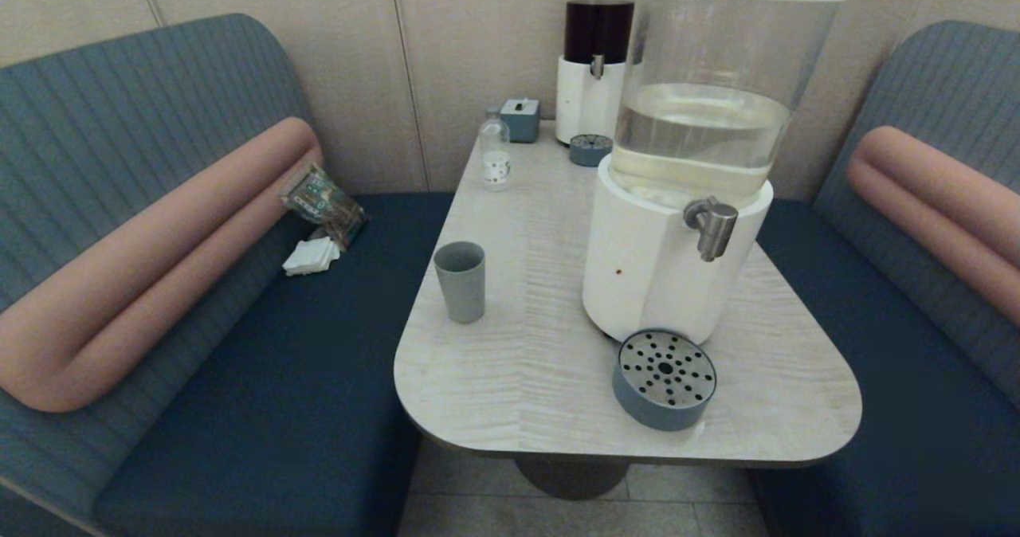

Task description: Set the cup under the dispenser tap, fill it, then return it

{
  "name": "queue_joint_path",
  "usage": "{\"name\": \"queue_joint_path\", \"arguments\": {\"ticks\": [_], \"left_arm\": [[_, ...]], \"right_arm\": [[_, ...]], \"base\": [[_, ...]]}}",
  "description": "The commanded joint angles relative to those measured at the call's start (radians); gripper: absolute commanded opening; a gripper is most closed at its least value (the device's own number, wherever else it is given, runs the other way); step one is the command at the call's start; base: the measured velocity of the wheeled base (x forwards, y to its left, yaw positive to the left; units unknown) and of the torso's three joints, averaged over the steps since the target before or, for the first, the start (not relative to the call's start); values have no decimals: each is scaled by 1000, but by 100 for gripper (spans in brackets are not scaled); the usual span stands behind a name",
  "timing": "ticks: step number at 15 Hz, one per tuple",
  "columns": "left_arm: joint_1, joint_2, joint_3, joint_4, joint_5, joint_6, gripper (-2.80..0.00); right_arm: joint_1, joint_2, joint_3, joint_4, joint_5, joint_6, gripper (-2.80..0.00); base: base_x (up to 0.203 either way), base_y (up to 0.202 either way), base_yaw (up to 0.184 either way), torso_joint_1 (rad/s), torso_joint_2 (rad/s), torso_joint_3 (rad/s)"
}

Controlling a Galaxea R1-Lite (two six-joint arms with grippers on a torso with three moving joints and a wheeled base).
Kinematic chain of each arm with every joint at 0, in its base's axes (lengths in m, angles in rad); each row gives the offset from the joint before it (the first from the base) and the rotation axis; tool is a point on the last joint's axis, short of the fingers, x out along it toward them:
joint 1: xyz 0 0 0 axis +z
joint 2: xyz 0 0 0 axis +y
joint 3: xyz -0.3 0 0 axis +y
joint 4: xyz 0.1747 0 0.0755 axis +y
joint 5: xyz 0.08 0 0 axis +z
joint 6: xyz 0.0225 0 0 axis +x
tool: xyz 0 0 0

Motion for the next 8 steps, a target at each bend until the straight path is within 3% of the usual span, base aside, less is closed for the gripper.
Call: {"name": "queue_joint_path", "arguments": {"ticks": [1,8], "left_arm": [[0,2,0,1,0,2,-280],[0,2,0,0,0,-1,-280]], "right_arm": [[0,1,1,0,0,-1,-280],[0,1,17,-51,0,-3,-280]], "base": [[0,0,0,0,0,0],[0,0,0,0,0,0]]}}
